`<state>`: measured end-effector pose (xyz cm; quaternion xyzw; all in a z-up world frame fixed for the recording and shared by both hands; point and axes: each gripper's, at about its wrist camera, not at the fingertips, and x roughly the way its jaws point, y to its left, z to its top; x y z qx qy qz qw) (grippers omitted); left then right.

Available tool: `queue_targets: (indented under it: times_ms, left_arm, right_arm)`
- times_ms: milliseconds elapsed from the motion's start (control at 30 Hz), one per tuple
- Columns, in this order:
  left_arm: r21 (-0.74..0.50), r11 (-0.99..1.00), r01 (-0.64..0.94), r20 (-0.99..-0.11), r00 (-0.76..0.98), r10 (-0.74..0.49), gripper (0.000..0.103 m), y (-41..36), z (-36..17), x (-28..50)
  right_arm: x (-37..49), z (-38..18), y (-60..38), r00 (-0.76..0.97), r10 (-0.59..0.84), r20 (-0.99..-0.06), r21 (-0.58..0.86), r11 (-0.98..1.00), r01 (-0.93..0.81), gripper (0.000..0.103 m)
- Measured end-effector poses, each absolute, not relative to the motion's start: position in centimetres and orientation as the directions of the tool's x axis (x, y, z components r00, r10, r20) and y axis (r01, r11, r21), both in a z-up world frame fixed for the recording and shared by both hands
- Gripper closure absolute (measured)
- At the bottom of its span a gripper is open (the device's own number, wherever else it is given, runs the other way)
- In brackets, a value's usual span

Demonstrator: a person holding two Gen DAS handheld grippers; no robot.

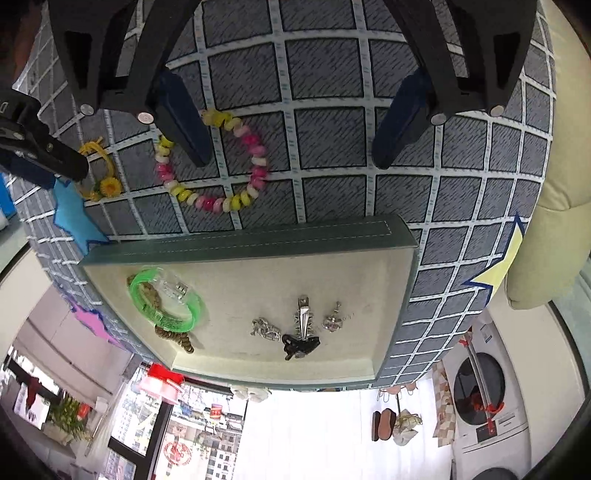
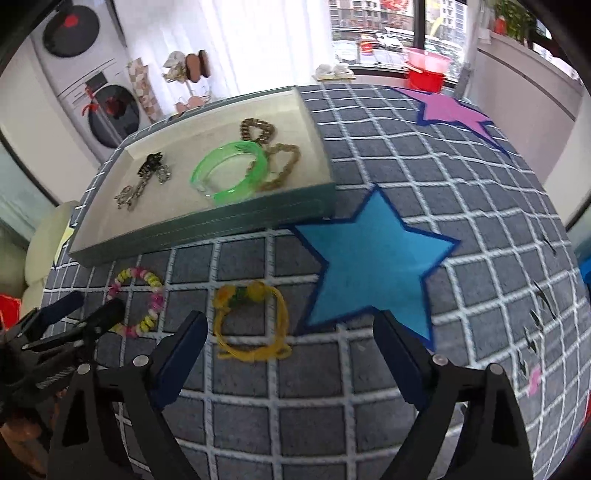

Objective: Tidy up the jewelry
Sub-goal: 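Grasp the yellow cord bracelet with the right gripper while the left grasps the beaded bracelet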

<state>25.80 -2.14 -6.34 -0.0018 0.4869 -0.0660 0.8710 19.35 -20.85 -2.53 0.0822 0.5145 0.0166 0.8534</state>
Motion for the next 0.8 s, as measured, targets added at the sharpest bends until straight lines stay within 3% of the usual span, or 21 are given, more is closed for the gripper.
queue_targets:
  times_ms: [133, 233, 333, 400, 433, 533, 800]
  left_arm:
    - [-0.055, 0.991, 0.124, -0.845, 0.523, -0.112, 0.003, -2.3, -6.4, 25.9]
    - [-0.053, 0.991, 0.125, -0.844, 0.524, -0.111, 0.003, -2.2, -6.4, 25.9]
    - [-0.050, 0.990, 0.131, -0.844, 0.524, -0.112, 0.003, -2.3, -6.4, 25.9]
    - [-0.047, 0.990, 0.135, -0.844, 0.525, -0.112, 0.003, -2.4, -6.4, 26.0]
    - [-0.043, 0.990, 0.136, -0.844, 0.526, -0.109, 0.003, -2.6, -6.5, 26.0]
    - [-0.041, 0.988, 0.149, -0.844, 0.525, -0.114, 0.003, -3.0, -6.5, 26.0]
    - [-0.025, 0.978, 0.209, -0.842, 0.523, -0.133, 0.007, -4.3, -6.5, 26.1]
  right_arm:
    - [20.4, -3.4, -19.4, 0.450, 0.102, -0.887, 0.117, 0.993, 0.007, 0.013]
    - [20.5, -3.6, -18.3, 0.459, 0.045, -0.887, 0.038, 0.999, -0.024, 0.024]
    - [20.3, -3.3, -17.7, 0.472, 0.034, -0.881, 0.013, 0.999, -0.047, 0.041]
    - [20.2, -3.1, -17.6, 0.476, 0.034, -0.879, 0.014, 0.999, -0.047, 0.063]
    - [20.2, -3.1, -17.6, 0.477, 0.035, -0.878, 0.015, 0.999, -0.045, 0.066]
    - [20.1, -3.0, -17.7, 0.484, 0.030, -0.874, 0.014, 0.999, -0.036, 0.095]
    - [18.6, -1.7, -19.3, 0.520, 0.048, -0.853, 0.059, 0.998, 0.005, 0.099]
